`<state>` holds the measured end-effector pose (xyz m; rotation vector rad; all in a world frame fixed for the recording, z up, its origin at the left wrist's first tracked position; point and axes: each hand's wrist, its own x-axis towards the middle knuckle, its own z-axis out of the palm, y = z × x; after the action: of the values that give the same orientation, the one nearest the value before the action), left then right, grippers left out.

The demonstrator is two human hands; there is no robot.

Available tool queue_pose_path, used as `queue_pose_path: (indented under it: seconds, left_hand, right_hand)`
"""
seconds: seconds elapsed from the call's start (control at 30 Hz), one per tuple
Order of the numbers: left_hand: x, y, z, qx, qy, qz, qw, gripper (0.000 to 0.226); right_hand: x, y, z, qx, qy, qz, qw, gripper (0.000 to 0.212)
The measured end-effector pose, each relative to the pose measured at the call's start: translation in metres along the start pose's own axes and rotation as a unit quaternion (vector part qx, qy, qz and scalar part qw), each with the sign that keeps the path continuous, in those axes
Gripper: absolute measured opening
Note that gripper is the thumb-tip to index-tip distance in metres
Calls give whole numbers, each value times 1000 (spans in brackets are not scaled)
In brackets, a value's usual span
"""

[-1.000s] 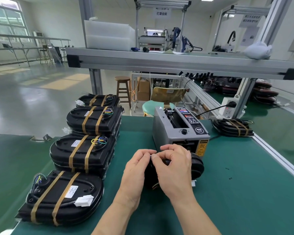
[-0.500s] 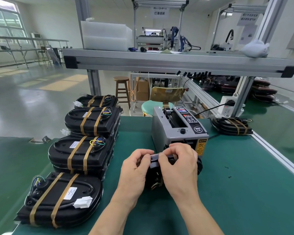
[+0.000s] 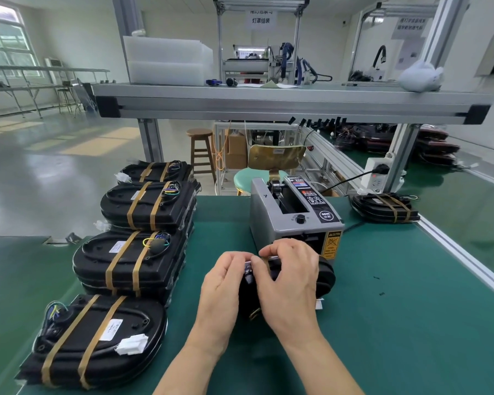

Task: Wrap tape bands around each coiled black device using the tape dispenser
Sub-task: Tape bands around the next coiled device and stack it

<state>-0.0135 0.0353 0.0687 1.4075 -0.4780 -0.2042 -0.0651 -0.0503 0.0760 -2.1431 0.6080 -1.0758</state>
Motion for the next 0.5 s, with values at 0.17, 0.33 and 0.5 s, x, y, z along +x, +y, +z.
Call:
queue_pose_path:
  seconds: [0.17,0.33,0.5]
  left_hand:
    - [4,-7,5,104,40,25,993,17]
    - [10,-15,5,136,58,33,989,21]
    - [12,-13,11,160,69,31,984,18]
  right_hand:
    - [3,6,-9,40,12,-6,999,9]
    - [20,42,-35,100,145,106,978,17]
    - [18,65,-26,245,80,290,922,16]
